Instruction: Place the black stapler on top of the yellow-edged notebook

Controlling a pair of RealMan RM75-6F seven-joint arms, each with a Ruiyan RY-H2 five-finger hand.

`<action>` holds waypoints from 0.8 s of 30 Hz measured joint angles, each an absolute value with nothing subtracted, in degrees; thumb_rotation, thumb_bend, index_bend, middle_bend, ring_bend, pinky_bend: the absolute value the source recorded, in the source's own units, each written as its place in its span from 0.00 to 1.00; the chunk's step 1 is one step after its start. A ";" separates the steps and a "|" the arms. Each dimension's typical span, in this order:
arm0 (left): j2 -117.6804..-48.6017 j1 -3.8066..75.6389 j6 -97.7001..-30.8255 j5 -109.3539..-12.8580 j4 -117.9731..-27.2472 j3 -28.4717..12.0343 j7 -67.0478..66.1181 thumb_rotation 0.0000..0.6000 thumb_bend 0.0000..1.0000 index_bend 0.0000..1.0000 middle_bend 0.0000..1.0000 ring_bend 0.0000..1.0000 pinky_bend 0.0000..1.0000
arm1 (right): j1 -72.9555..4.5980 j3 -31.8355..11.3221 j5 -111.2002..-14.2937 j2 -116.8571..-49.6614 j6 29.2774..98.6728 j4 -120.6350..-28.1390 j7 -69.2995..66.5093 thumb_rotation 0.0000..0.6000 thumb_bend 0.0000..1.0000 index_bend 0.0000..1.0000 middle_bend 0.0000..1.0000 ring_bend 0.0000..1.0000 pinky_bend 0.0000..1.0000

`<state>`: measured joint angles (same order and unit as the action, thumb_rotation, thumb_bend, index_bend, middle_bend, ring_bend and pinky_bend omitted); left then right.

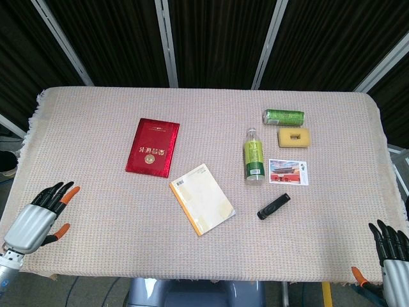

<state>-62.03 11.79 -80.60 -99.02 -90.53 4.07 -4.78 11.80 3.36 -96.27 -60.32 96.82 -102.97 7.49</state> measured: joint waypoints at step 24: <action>-64.86 12.08 -79.68 -96.55 -90.42 2.54 -9.12 1.00 0.33 0.00 0.00 0.00 0.16 | 1.76 0.36 -98.05 -65.92 83.58 -100.63 10.70 1.00 0.23 0.24 0.17 0.09 0.11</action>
<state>-64.86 12.08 -79.68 -96.55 -90.42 2.54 -9.12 1.76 0.36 -98.05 -65.92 83.58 -100.63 10.70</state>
